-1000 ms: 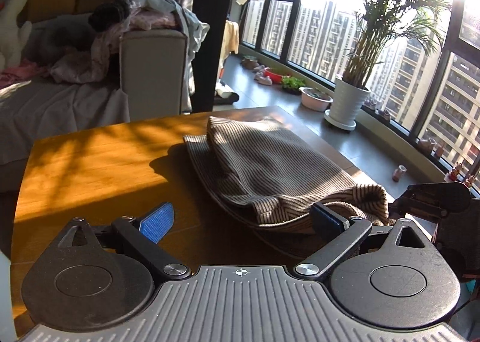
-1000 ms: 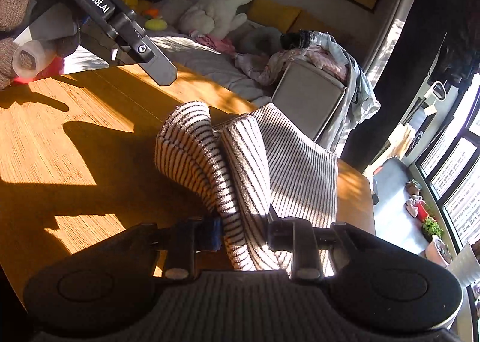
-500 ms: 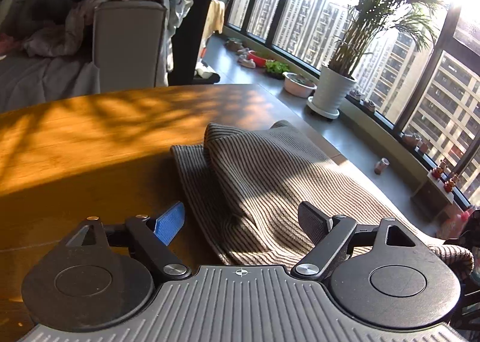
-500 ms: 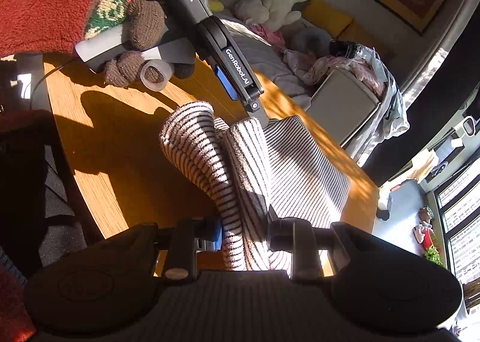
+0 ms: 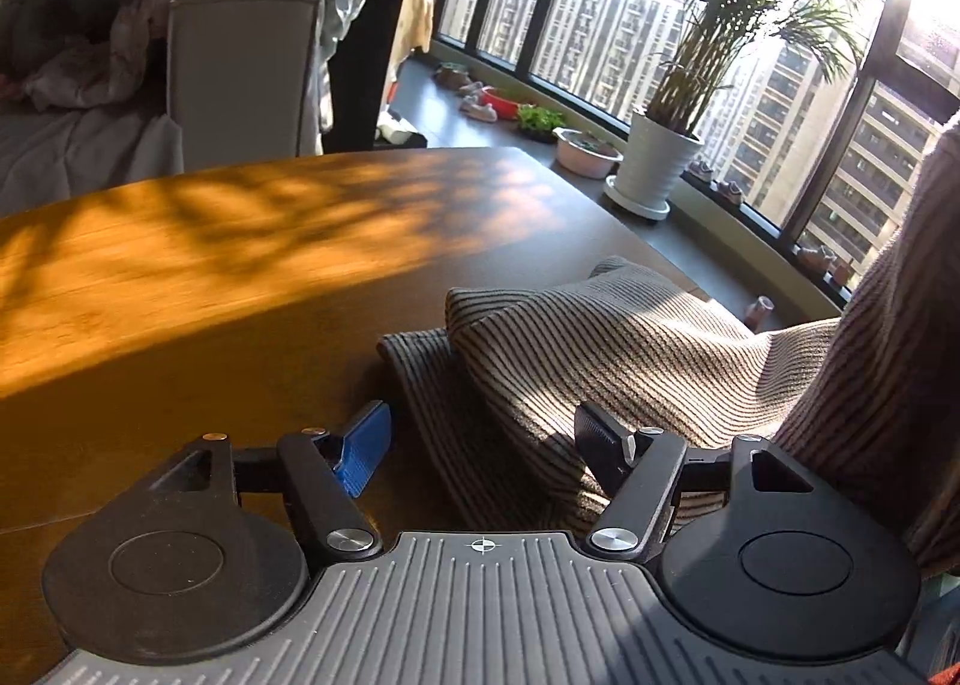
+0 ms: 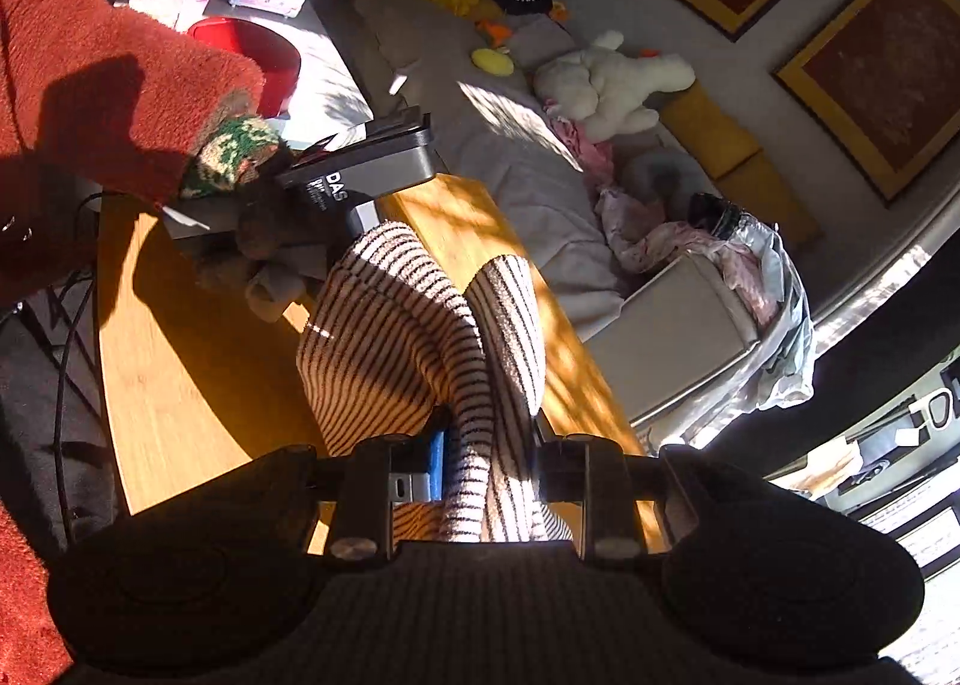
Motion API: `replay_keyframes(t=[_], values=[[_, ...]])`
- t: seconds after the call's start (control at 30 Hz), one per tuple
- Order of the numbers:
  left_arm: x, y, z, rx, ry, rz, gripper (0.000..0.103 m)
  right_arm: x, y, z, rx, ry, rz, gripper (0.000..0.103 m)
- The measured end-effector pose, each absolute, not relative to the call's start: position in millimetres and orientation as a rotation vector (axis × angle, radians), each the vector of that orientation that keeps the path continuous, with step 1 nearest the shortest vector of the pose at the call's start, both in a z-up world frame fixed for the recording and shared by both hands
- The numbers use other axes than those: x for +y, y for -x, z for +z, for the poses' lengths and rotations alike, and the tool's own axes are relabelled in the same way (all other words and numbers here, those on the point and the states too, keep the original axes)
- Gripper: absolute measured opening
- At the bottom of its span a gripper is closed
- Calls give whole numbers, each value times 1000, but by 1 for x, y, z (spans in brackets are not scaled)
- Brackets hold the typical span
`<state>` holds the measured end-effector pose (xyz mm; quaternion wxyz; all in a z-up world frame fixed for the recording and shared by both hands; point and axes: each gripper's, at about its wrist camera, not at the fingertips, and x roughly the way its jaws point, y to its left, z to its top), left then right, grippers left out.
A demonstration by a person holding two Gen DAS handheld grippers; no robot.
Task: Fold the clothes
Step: 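Fold the lifted sweater end over the stack with the right tool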
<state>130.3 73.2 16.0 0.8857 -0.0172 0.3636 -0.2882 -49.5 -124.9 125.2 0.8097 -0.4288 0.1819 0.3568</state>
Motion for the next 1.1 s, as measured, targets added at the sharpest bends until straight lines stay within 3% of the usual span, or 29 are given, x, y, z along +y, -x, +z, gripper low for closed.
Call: replay_keyframes(t=[0.27, 0.37, 0.43, 0.57, 0.83, 0.9, 0.97, 1.0, 1.03, 1.1], values=[[97, -133, 23, 733, 51, -547, 74, -123, -70, 57, 559, 745, 896, 29], [111, -129, 34, 702, 65, -520, 76, -129, -96, 37, 598, 633, 857, 40], [119, -125, 46, 674, 89, -527, 76, -137, -103, 38, 592, 539, 849, 50], [114, -116, 72, 616, 134, -626, 79, -146, -101, 42, 562, 494, 836, 53], [52, -124, 51, 701, 78, -714, 75, -170, -99, 60, 492, 395, 654, 63], [45, -132, 40, 735, 77, -696, 75, -185, -97, 70, 471, 354, 558, 63], [43, -137, 33, 746, 75, -674, 75, -198, -92, 78, 451, 332, 474, 51], [43, -140, 30, 752, 74, -663, 76, -205, -87, 82, 449, 311, 458, 32], [44, -142, 28, 757, 82, -659, 77, -208, -82, 82, 443, 294, 457, 27], [45, -144, 26, 760, 82, -652, 78, -213, -72, 83, 432, 259, 456, 27]])
